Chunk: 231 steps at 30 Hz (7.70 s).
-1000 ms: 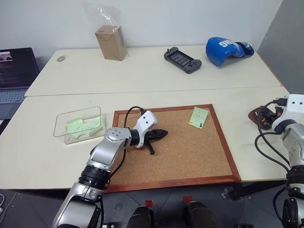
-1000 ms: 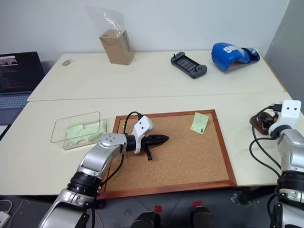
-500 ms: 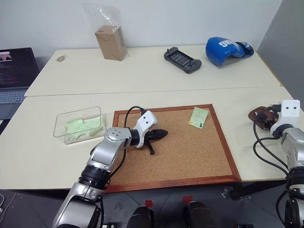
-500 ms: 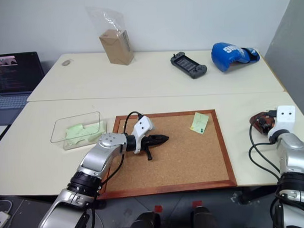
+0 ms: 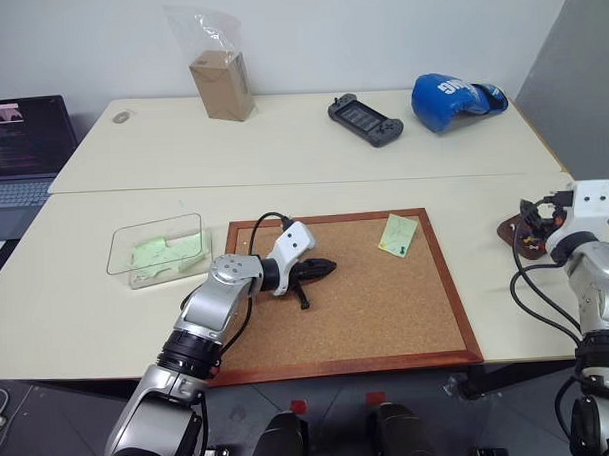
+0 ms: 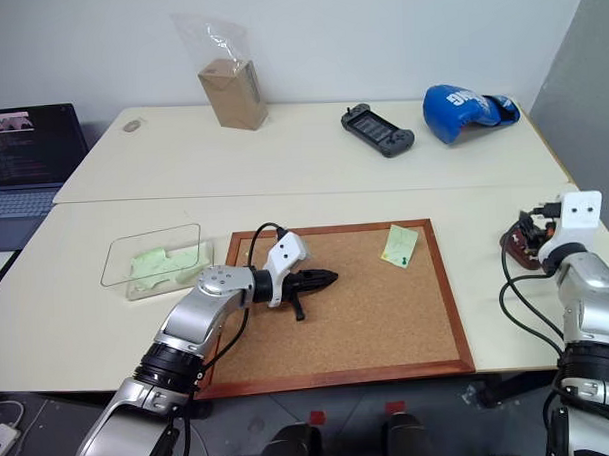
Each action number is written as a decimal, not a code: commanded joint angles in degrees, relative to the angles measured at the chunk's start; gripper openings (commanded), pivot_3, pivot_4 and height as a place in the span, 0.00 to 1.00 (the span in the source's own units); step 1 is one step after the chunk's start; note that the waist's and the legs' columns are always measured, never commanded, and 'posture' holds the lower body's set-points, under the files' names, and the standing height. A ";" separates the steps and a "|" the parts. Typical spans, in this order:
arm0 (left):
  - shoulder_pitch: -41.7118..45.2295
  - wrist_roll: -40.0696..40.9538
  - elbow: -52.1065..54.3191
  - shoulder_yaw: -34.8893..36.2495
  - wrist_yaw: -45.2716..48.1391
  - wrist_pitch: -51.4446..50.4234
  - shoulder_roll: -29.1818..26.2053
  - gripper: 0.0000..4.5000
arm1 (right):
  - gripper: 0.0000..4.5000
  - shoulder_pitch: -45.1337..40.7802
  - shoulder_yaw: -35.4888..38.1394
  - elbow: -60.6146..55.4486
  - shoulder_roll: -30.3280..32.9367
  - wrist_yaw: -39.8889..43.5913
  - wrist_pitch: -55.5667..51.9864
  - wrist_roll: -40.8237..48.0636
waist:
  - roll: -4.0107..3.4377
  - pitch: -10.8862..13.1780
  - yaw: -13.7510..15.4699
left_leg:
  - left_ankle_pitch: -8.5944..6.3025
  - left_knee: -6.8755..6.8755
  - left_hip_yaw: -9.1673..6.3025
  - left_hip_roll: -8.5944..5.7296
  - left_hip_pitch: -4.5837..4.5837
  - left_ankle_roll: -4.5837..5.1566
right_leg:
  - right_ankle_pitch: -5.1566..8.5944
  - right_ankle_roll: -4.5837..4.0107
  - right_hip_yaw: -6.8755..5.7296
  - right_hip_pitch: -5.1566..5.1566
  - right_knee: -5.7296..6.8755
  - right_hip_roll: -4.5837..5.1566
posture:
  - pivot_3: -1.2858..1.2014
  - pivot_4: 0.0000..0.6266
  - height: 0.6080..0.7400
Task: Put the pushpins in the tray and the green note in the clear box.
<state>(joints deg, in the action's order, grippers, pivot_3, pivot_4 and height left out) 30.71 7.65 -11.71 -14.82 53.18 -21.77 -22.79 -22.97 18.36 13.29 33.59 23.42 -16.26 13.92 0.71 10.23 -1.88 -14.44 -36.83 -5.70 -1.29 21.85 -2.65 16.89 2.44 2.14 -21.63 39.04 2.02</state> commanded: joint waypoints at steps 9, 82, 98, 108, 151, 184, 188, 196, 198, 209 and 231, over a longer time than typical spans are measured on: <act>-0.19 -1.50 -0.71 -1.76 0.13 -1.62 -0.35 0.00 | 0.63 9.22 -16.33 -19.66 -1.92 20.97 -1.13 5.99 | 0.01 0.01 0.05 | -0.06 -0.04 -0.14 0.02 -0.01 0.10 | -0.02 0.05 0.01 0.03 -0.04 0.04 | 0.52 0.24 1.00; -0.45 -1.48 0.16 -2.13 -0.24 -1.96 -0.65 0.00 | 0.01 -0.97 -1.57 -6.44 -3.95 0.11 -2.30 1.73 | 0.05 0.03 0.09 | -0.07 -0.02 -0.33 0.01 0.01 0.11 | -0.02 0.06 0.02 -0.02 -0.06 0.06 | 0.52 0.24 1.00; -0.09 -1.76 -0.56 -2.10 0.02 -1.50 -0.86 0.00 | 0.01 -7.52 4.59 13.40 0.29 -7.69 -4.62 1.18 | 0.03 0.02 0.04 | -0.07 0.00 0.13 0.00 0.00 0.14 | -0.03 0.06 0.11 0.00 -0.06 0.07 | 0.52 0.24 1.00; -0.04 -1.75 -0.39 -2.02 0.01 -1.74 -0.94 0.00 | 0.20 -7.98 4.54 15.55 0.87 -8.60 -3.87 0.97 | 0.03 0.02 0.03 | -0.08 0.00 0.14 0.00 0.00 0.16 | -0.03 0.06 0.12 -0.01 -0.06 0.07 | 0.52 0.24 1.00; -0.10 -2.29 0.17 -2.04 0.29 -1.25 -1.34 0.00 | 0.58 -2.56 -24.51 -9.47 -6.72 21.47 -4.44 2.19 | 0.12 0.07 0.06 | -0.09 -0.02 -0.32 0.00 0.00 0.16 | -0.03 0.08 0.01 -0.02 -0.08 0.05 | 0.52 0.24 1.00; 0.04 -2.14 0.33 -1.80 -0.19 -1.70 -1.13 0.00 | 0.00 -8.10 -23.79 5.93 -11.67 20.46 4.89 -4.64 | 0.13 0.08 0.02 | -0.08 -0.01 -0.32 0.01 0.00 0.16 | -0.04 0.07 0.03 -0.06 -0.05 0.05 | 0.52 0.24 1.00; -0.11 -2.09 0.52 -1.76 -0.22 -1.83 -1.19 0.00 | 0.00 -7.87 -23.38 2.09 -11.21 22.03 3.82 -2.98 | 0.13 0.08 0.02 | -0.08 -0.01 -0.32 0.01 0.01 0.16 | -0.04 0.07 0.03 -0.06 -0.05 0.05 | 0.52 0.24 1.00; -0.15 -2.05 0.58 -1.81 -0.22 -2.05 -0.95 0.00 | 0.00 -7.99 -22.50 -7.45 -9.14 22.53 -0.65 -1.63 | 0.11 0.09 0.04 | -0.09 0.00 -0.34 0.01 0.05 0.16 | -0.03 0.07 0.02 -0.10 -0.05 0.05 | 0.52 0.24 1.00; -0.25 -2.07 0.66 -1.91 -0.25 -2.03 -0.88 0.00 | 0.00 -7.58 -22.78 -8.85 -8.47 22.62 -0.92 -1.90 | 0.11 0.09 0.04 | -0.09 -0.01 -0.35 0.01 0.04 0.16 | -0.04 0.08 0.01 -0.08 -0.06 0.05 | 0.52 0.24 1.00; -0.09 -2.22 0.36 -2.00 -0.18 -1.41 -0.80 0.00 | 0.00 -6.15 -20.66 -10.26 -6.97 20.73 -1.84 -1.23 | 0.12 0.09 0.05 | -0.09 -0.01 -0.34 0.01 0.05 0.16 | -0.03 0.07 0.02 -0.08 -0.06 0.06 | 0.52 0.24 1.00; -0.64 -2.96 0.01 -3.29 0.47 -0.08 -0.24 0.00 | 0.00 -0.78 7.10 -2.14 -0.21 -5.74 -13.93 0.39 | 0.08 0.07 0.03 | -0.09 0.02 -0.13 0.00 0.01 0.16 | -0.03 0.07 0.10 -0.06 -0.05 0.06 | 0.52 0.24 1.00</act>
<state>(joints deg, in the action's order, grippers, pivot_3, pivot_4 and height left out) 30.52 6.09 -10.14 -16.04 53.10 -21.47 -23.31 -21.97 23.65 10.38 31.91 18.57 -30.50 13.95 0.79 10.30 -1.85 -14.52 -36.82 -5.74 -1.30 21.87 -2.48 16.86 2.52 2.24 -21.69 38.99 2.09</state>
